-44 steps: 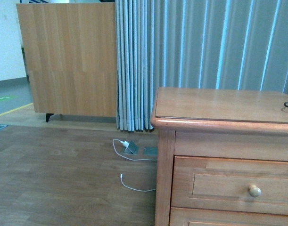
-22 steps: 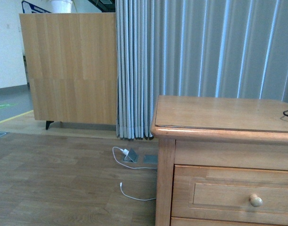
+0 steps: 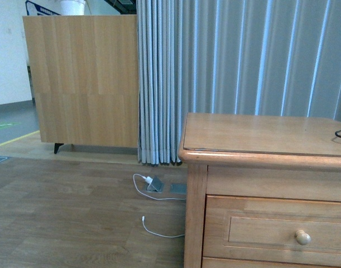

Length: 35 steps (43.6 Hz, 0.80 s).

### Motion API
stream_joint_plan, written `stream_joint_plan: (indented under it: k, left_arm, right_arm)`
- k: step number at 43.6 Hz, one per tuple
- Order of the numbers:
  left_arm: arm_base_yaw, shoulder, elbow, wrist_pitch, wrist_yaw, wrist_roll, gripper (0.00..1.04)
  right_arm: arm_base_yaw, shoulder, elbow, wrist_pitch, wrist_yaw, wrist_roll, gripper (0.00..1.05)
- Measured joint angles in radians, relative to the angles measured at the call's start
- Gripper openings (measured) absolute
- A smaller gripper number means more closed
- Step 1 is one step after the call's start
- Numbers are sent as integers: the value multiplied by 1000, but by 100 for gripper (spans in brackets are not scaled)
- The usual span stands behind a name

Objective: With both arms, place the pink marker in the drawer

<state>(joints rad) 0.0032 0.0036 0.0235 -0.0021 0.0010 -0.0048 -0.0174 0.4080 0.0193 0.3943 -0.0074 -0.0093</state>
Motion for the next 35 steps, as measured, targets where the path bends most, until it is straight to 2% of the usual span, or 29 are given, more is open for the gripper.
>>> stream_joint_plan:
  k: [31,35]
  left_arm:
    - [0,0,0,0,0,0,99]
    - [0,0,0,0,0,0,99]
  right_arm:
    - [14,-232,-14,-215,6,-1,1]
    - [14,-345,-13,-365,6,-1,1]
